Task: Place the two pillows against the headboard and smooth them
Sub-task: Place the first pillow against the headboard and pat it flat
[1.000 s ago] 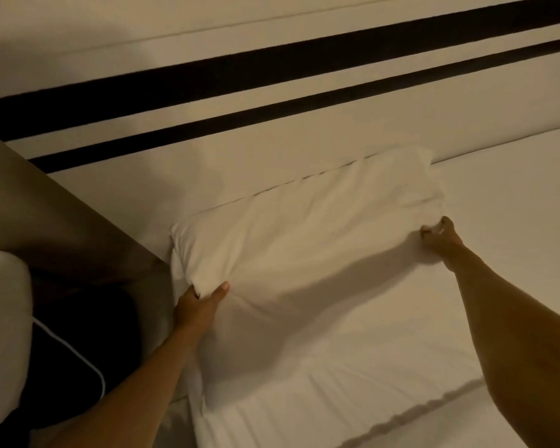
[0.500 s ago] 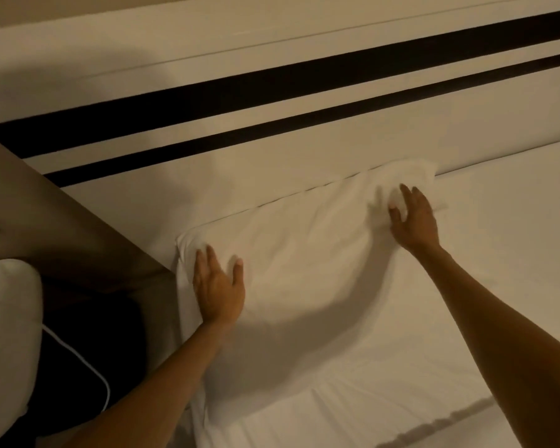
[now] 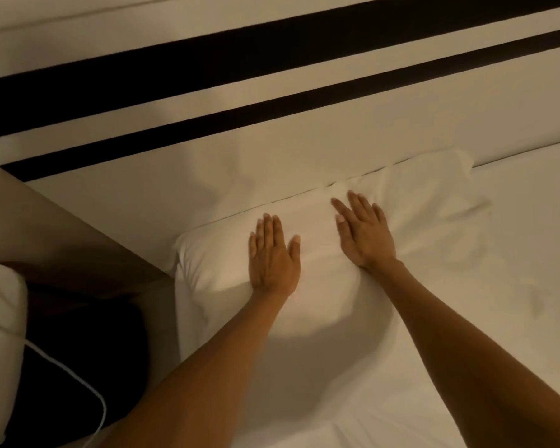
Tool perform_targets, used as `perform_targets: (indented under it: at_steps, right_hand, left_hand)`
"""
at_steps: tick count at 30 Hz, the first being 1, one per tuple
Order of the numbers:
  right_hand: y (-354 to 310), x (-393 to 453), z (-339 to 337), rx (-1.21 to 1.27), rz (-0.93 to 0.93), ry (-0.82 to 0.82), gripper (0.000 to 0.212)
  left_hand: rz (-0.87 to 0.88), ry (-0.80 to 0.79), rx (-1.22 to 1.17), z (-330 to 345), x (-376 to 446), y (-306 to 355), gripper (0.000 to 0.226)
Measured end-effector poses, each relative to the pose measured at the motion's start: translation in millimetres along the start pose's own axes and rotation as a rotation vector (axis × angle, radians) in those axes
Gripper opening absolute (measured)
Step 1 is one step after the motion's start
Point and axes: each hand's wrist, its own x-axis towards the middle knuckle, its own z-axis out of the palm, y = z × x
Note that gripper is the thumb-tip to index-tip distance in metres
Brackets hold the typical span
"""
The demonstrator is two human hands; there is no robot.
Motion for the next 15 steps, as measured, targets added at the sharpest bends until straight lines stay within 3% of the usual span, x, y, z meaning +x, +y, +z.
perform_targets:
  at_steps: [6, 12, 15]
  right_hand:
    - [65, 7, -15, -0.082, 0.152, -0.040, 0.055]
    - [115, -5, -52, -0.205, 0.337, -0.091, 0.057]
    - [98, -5, -70, -0.182, 0.360, -0.045, 0.057]
  left_hand:
    - [-0.148, 0.062, 0.060, -3, -8, -45, 0.070]
    - [-0.475, 0.055, 0.035, -30, -23, -92, 0.071]
    - [-0.445, 0.137, 0.000, -43, -29, -76, 0.064]
